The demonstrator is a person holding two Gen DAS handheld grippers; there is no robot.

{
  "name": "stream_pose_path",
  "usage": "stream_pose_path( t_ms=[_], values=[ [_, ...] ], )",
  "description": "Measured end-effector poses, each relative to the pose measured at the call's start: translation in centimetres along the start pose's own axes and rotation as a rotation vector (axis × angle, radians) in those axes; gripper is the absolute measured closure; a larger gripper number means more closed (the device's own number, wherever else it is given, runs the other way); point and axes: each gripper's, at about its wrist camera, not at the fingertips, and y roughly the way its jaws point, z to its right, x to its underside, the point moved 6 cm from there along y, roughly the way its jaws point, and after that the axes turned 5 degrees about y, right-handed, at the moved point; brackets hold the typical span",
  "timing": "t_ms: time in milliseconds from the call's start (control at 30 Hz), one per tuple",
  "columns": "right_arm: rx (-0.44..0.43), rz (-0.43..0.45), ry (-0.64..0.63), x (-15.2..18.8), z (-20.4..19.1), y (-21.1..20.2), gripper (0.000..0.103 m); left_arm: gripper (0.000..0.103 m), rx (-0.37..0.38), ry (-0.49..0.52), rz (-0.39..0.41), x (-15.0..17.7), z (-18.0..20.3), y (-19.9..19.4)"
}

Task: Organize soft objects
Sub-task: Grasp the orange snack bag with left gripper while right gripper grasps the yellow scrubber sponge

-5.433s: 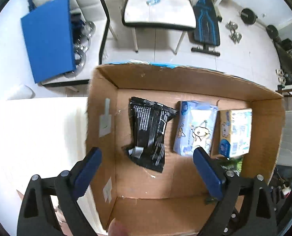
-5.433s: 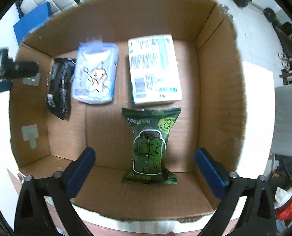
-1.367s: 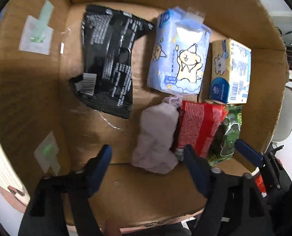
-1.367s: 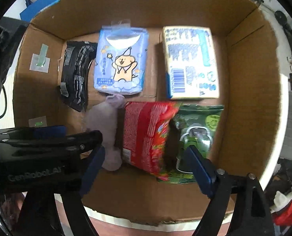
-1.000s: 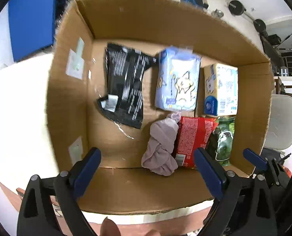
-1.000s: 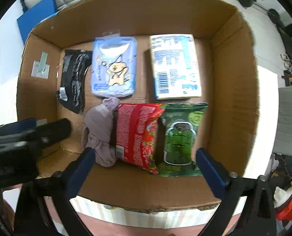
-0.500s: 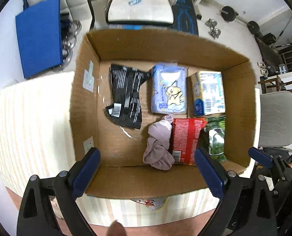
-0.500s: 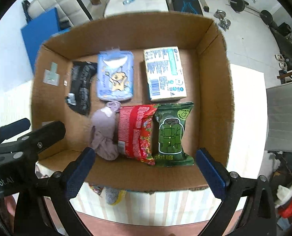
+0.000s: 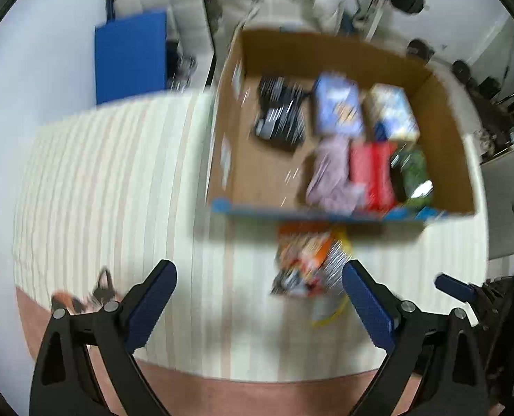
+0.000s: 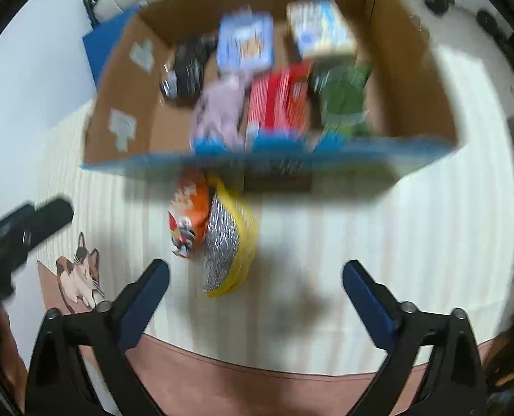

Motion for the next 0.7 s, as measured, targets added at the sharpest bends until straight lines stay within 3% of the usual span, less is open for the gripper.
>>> stream_pose_path(
  t_ms=[100,267,433,700],
  values=[
    [0.049,-0.001,-0.005,0.3,-0.2,3.9,0.021,0.014,-0.022,0.005,-0.062,1.6,-0.3,3.2],
    [0.038,-0.04,0.02,0.9,-0.9,7.9,0.021,0.014,-0.061,0.029,-0.098,2.7,-1.2,5.9],
    [0.095,-0.055,-0.023,1.6,-1.5,8.9,0.058,0.015,-0.052,0.027,-0.102,2.7,-1.0,6.6],
    [0.105,-0.104,0.009,3.2,1.1,8.0,0.061,0.015,0.003,0.05,-0.122,1.4,0.9,7.8]
  ],
)
